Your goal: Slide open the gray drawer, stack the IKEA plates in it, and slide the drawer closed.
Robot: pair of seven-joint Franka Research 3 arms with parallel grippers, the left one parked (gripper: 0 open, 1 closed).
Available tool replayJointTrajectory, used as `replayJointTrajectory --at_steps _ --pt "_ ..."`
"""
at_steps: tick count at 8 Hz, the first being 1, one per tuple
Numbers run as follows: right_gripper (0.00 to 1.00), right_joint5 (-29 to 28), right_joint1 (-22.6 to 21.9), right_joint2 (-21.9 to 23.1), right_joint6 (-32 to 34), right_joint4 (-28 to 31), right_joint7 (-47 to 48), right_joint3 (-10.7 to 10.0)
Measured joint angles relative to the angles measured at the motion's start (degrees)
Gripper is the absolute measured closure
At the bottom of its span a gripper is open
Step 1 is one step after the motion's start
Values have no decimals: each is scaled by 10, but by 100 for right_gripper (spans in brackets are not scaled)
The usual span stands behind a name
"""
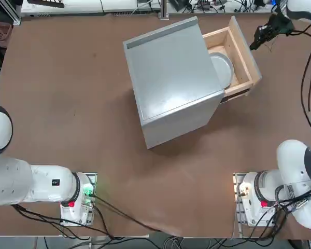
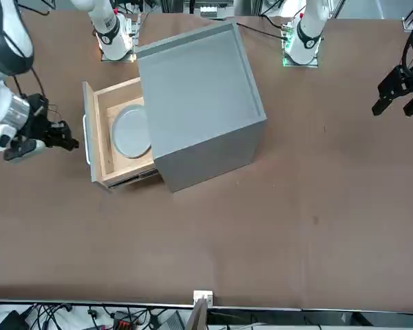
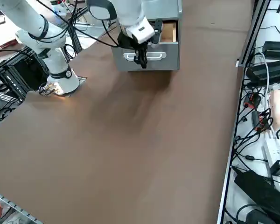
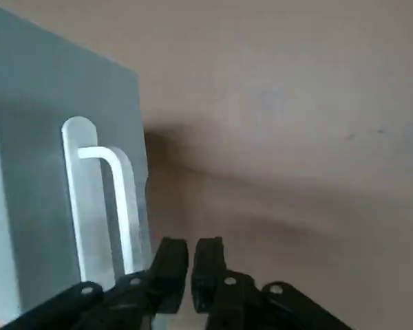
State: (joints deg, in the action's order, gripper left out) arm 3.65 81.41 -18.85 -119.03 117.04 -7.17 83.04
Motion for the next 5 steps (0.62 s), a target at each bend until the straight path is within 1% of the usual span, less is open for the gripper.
replayJointTrajectory --at_steps 2,5 --pt "100 2 -23 1 -12 14 38 0" --pt "100 2 -87 1 -35 14 164 2"
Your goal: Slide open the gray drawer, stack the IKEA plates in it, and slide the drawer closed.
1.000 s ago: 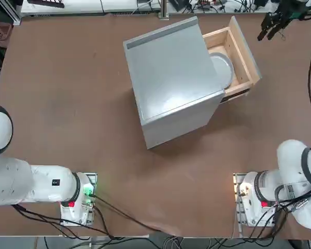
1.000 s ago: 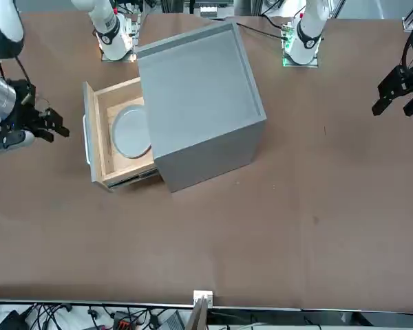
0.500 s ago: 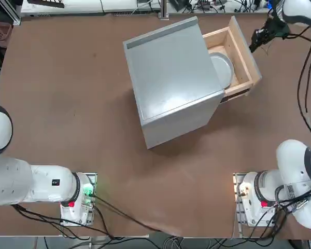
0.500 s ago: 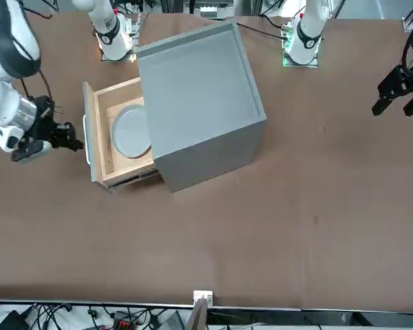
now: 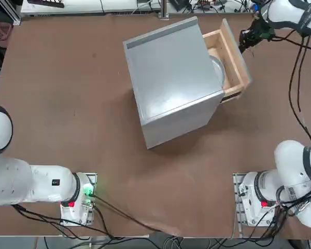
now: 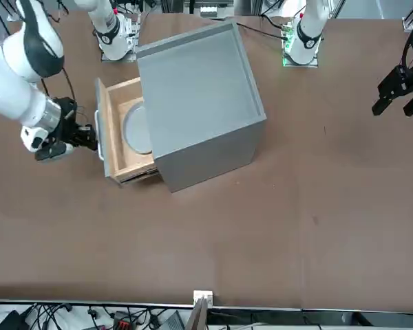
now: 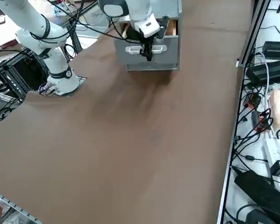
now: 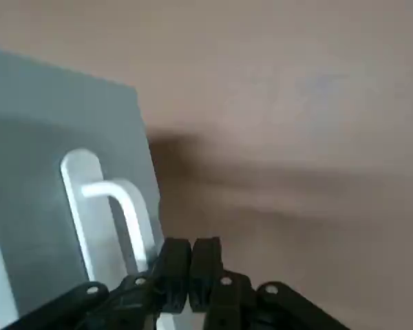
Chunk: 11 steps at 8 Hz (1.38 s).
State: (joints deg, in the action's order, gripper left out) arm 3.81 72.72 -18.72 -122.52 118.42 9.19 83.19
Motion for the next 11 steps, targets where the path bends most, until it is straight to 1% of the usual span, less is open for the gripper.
replayJointTrajectory --at_steps 2,5,9,11 --pt "100 0 -43 0 -11 0 88 0" --pt "100 1 -94 1 -20 0 184 0" --pt "100 1 -153 4 -29 0 252 0" --pt "99 4 -164 7 -30 -1 261 -1"
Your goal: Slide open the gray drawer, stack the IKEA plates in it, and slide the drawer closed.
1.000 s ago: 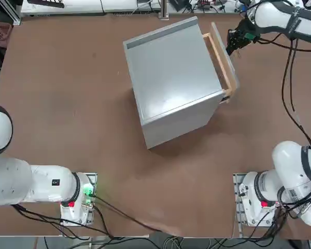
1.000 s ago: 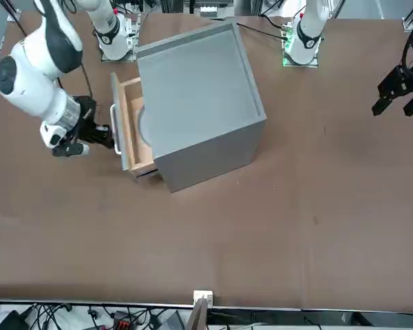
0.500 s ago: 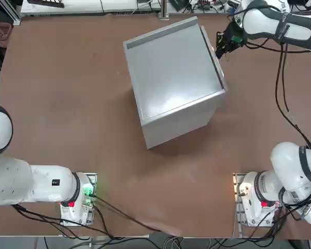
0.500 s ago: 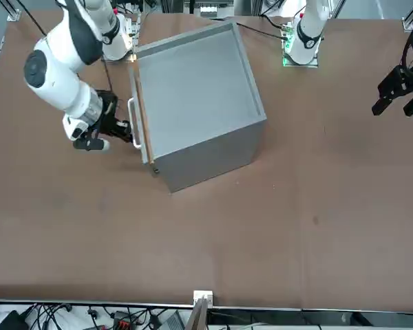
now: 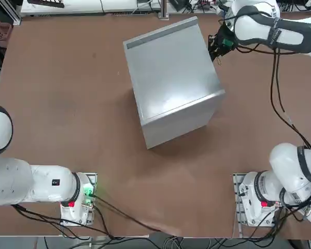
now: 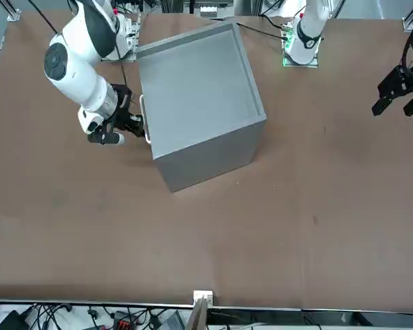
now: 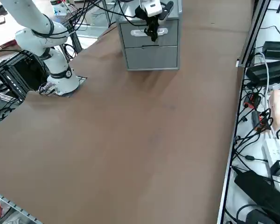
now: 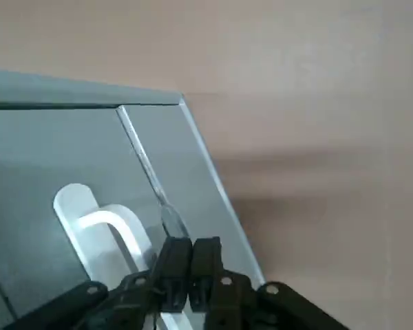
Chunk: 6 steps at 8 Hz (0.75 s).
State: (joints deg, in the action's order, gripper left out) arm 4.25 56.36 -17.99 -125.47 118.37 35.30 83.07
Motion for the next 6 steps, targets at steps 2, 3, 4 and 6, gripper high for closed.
replayJointTrajectory --at_steps 2,3,4,6 --pt "88 33 -3 -1 22 -19 -1 0" --pt "81 59 -3 -1 74 -59 -10 -4" --pt "64 73 -2 -1 130 -117 -37 -16" --pt "24 86 -1 -2 187 -219 -75 -53"
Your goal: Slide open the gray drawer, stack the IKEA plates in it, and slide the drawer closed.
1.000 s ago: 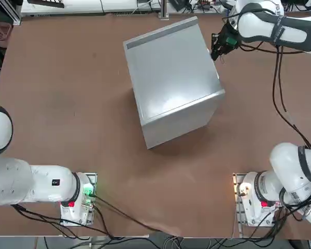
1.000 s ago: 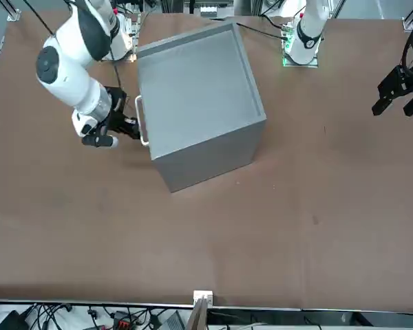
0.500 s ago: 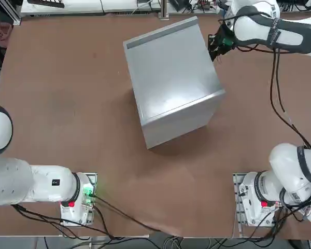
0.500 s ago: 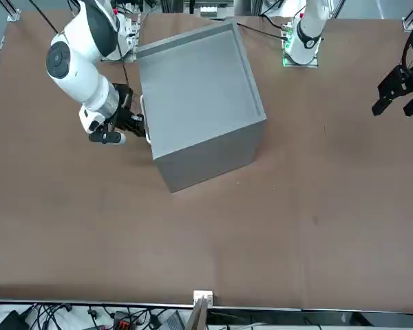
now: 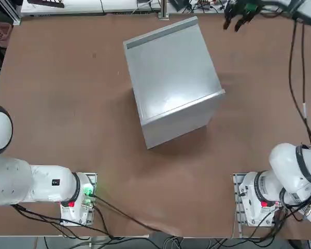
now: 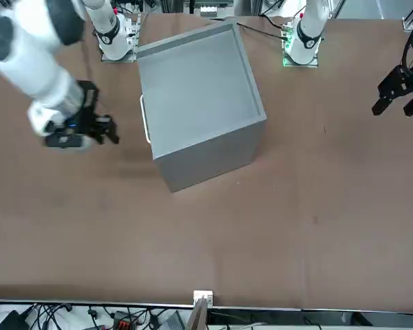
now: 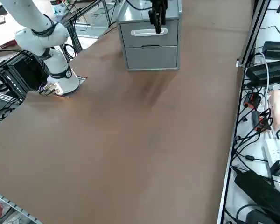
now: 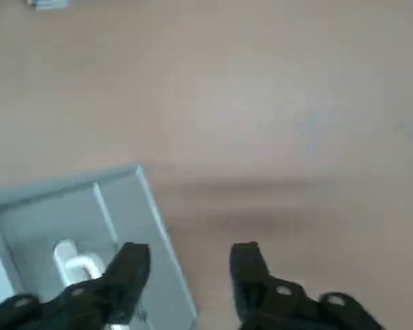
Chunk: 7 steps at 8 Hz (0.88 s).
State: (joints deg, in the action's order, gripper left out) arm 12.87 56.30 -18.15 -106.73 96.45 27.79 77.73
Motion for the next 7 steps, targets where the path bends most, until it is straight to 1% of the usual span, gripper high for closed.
replayJointTrajectory --at_steps 1,2,3,6,7 --pt "2 27 1 -1 28 -33 -9 -12" --pt "0 61 1 -2 56 -53 -18 -16" --pt "0 84 1 -2 76 -63 -30 -16" --pt "0 94 0 -1 138 -91 -65 -17" --pt "0 94 -3 -1 149 -94 -66 -23"
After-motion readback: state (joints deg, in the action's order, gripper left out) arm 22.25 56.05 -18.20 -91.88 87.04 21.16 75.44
